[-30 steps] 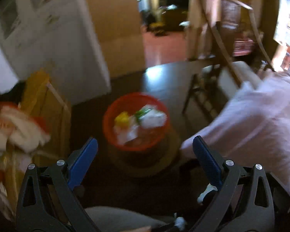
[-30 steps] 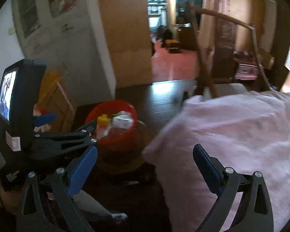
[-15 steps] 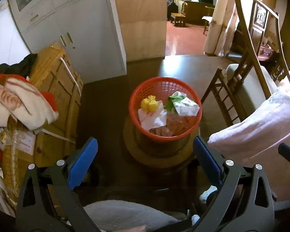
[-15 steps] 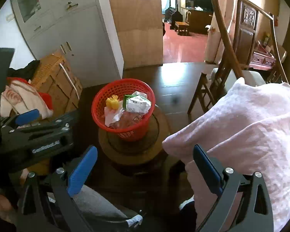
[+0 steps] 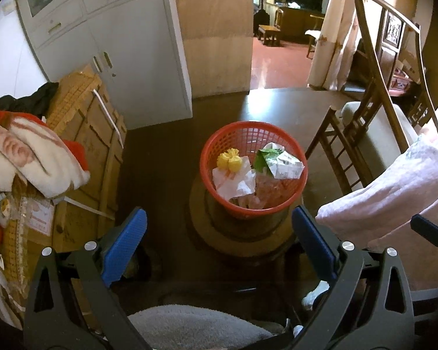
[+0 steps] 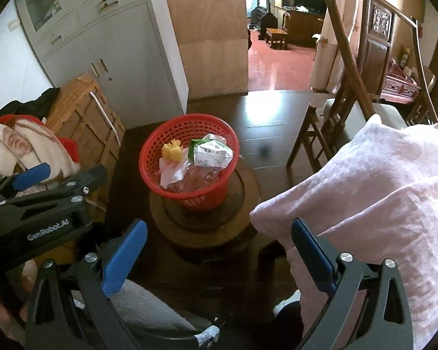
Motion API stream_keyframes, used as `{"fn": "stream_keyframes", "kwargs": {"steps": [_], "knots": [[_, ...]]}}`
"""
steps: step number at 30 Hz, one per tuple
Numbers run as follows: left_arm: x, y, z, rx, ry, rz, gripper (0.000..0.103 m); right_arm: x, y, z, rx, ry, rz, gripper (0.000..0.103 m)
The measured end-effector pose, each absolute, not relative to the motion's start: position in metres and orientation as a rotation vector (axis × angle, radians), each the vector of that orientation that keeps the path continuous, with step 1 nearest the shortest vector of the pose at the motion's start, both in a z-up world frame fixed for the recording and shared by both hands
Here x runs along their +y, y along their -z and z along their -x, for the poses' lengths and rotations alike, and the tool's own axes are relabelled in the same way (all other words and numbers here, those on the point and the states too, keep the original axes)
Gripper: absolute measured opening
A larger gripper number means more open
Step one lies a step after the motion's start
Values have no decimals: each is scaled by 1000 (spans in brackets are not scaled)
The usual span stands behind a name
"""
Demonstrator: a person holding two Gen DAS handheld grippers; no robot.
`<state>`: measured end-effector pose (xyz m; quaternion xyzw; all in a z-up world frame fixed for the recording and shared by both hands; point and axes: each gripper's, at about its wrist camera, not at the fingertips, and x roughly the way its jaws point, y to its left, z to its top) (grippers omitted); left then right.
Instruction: Collect trash
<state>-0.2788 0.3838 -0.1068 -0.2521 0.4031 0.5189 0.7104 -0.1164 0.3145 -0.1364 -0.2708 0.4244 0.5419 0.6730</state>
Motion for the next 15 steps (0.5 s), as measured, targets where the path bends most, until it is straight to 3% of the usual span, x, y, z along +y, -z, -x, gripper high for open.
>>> {"fn": "stream_keyframes", "kwargs": {"steps": [15], "knots": [[382,104,275,893,-1155,545,96,313,136,114,960,-1219,603,97]]}}
